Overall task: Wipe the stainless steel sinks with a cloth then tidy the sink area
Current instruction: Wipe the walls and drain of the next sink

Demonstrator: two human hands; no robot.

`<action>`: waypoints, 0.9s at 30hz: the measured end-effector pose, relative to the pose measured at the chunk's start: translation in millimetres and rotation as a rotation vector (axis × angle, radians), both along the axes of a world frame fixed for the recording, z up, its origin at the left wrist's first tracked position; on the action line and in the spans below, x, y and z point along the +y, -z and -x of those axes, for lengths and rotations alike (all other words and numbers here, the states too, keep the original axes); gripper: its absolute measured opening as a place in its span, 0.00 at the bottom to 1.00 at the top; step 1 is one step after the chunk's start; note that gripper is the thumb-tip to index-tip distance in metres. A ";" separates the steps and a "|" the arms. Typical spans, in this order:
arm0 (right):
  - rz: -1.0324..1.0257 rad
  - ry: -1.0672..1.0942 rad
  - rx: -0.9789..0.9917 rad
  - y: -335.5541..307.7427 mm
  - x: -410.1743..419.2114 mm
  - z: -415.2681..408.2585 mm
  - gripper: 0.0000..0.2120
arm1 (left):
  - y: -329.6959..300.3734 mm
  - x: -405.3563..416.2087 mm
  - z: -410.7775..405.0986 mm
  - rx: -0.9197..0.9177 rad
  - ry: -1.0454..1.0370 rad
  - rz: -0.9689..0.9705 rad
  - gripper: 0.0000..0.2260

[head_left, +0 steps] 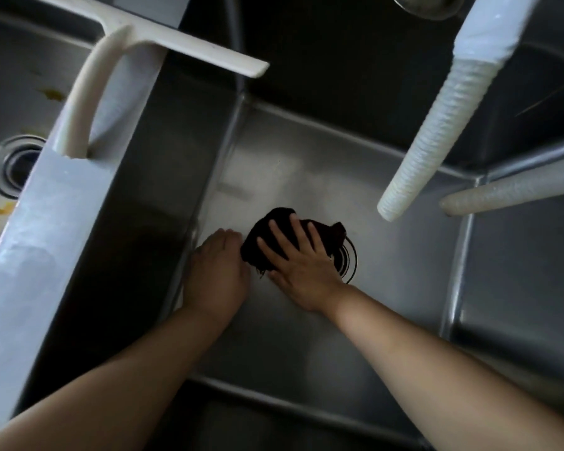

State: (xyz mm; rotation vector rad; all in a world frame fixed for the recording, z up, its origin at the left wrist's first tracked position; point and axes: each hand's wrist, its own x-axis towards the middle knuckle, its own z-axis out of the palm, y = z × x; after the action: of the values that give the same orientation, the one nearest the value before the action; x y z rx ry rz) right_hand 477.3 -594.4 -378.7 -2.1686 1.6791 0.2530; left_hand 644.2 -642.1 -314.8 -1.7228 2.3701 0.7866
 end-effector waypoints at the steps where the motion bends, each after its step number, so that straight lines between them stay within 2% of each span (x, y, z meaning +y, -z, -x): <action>1: 0.013 -0.033 0.008 2.9 -4.6 3.6 0.28 | -1.3 -2.4 1.7 0.011 -0.018 0.028 0.20; 3: 0.046 -0.036 0.033 10.6 -22.0 17.3 0.28 | -1.6 -7.2 5.9 -0.003 0.003 0.046 0.22; 9: 0.070 0.318 0.121 19.5 -66.3 94.2 0.31 | 6.6 -22.5 22.4 -0.148 0.177 0.022 0.27; 13: 0.098 0.538 0.158 13.7 -41.0 145.5 0.32 | 15.9 -33.9 29.8 -0.336 0.267 -0.047 0.37; 16: 0.086 0.802 0.221 8.3 -12.9 175.5 0.32 | 21.5 -36.2 31.1 -0.484 0.366 -0.059 0.41; 22: 0.072 1.027 0.397 5.7 2.3 190.9 0.34 | 29.3 -35.0 29.8 -0.520 0.407 -0.074 0.47; 25: 0.102 1.304 0.320 7.5 -35.6 178.3 0.33 | 30.3 -36.4 30.9 -0.517 0.406 -0.086 0.49; 27: 0.078 1.332 0.186 9.0 -59.8 169.1 0.31 | 30.2 -36.7 32.5 -0.510 0.405 -0.099 0.48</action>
State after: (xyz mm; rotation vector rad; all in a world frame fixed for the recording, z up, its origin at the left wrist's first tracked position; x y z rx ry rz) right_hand 308.3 -654.2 -387.7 -0.6820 2.8066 -0.0096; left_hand 611.7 -678.8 -345.0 -1.1631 2.1622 0.3416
